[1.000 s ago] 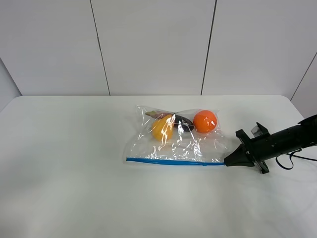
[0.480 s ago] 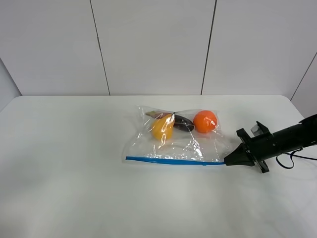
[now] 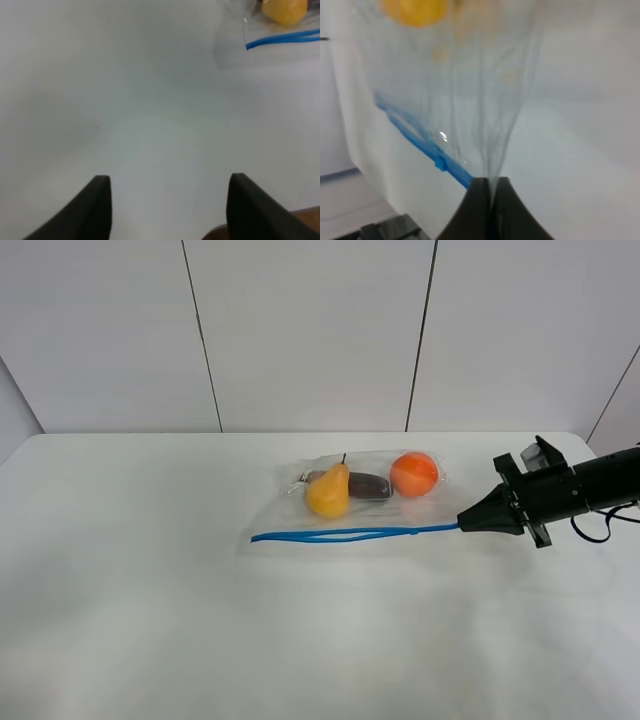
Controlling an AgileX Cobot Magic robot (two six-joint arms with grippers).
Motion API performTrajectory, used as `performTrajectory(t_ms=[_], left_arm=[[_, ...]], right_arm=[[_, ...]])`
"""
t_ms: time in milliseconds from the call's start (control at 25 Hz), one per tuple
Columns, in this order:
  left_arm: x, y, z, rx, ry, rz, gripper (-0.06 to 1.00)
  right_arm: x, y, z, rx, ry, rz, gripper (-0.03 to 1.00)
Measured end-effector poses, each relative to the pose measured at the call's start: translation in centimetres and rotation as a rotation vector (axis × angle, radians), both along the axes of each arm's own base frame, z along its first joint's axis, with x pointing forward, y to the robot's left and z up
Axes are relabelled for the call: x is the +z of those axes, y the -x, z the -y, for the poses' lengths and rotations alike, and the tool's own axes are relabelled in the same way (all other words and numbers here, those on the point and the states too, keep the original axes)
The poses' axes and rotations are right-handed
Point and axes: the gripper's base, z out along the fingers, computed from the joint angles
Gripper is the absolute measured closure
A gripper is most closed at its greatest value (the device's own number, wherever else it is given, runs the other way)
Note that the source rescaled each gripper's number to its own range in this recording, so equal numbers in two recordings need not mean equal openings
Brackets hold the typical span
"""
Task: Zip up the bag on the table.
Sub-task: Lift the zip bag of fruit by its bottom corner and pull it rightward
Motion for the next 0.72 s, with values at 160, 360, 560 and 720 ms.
performTrajectory(t_ms=[160,360,560,720], left_arm=[[0.0,0.0,0.0,0.0,0.0,0.0,-0.05],[0.0,0.0,0.0,0.0,0.0,0.0,-0.05],[0.0,0.0,0.0,0.0,0.0,0.0,-0.05],[0.0,0.0,0.0,0.0,0.0,0.0,-0.05]], right_arm=[[1.6,0.1,-0.2,-0.004,-0.033,0.036,0.97],[2.6,0.2,-0.4,-0.004,-0.046,0.071,0.97],[2.7,0.1,-0.4,-0.004,-0.048,0.082,0.97],[2.7,0.1,-0.4,-0.004,-0.048,0.082,0.97]])
